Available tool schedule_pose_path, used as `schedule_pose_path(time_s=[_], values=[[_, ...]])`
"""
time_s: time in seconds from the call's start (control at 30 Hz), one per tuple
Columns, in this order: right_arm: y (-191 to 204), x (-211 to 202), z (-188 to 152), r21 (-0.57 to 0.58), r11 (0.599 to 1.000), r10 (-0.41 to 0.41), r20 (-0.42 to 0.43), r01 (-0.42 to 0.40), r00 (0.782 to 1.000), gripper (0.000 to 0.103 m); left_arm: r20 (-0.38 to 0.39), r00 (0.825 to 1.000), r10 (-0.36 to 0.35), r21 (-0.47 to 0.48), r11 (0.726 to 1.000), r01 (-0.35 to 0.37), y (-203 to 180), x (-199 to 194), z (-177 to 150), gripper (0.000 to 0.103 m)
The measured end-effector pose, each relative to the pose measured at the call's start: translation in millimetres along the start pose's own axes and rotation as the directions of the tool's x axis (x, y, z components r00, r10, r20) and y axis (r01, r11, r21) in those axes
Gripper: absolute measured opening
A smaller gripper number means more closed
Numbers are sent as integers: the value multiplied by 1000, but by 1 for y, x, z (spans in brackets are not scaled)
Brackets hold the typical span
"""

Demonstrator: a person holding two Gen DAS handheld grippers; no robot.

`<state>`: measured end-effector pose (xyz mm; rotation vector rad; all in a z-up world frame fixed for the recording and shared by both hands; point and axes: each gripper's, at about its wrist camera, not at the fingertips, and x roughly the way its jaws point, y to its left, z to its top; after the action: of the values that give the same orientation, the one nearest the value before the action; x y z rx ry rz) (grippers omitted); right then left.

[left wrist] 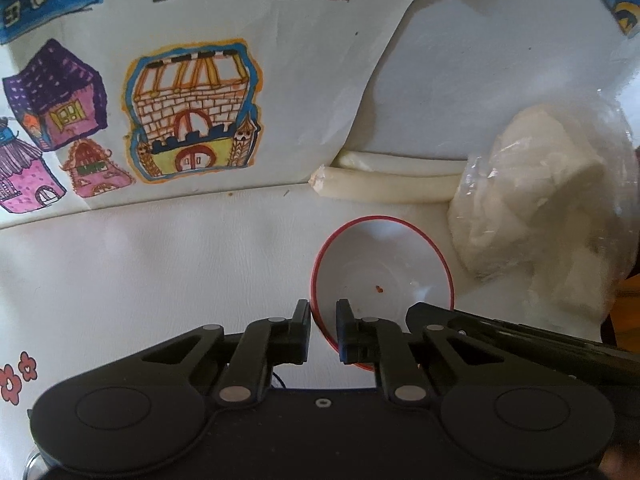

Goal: Organize plates and bowls
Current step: 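Reach both grippers to the second white bowl rim and close on it, then carry the second white bowl with both grippers and lower it into the first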

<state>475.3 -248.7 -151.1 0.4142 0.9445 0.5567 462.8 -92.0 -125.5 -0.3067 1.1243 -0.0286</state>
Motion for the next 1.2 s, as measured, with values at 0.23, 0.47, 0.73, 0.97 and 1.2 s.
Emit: schedule_pose_path(time_s=[0.23,0.47,0.73,0.97,1.2], values=[[5,-19,-6,-12,1000,-1,23,1,1000,18,21,1000,-22,4,1000,22,-2,-21,-7,14],[12,-42,-13,-21,1000,-5,52,7,999,18,48,998,-46,10,999,45,-8,-41,-17,14],[18,-64,-26,-34,999,-3,74,6,997,18,76,995,-66,6,998,65,-12,-62,-31,15],[26,-79,-39,-49,999,-8,84,12,996,18,92,992,-81,16,997,79,-13,-78,-42,15],[28,-89,-51,-54,999,-2,89,7,996,18,107,990,-94,35,995,91,-13,-95,-51,15]])
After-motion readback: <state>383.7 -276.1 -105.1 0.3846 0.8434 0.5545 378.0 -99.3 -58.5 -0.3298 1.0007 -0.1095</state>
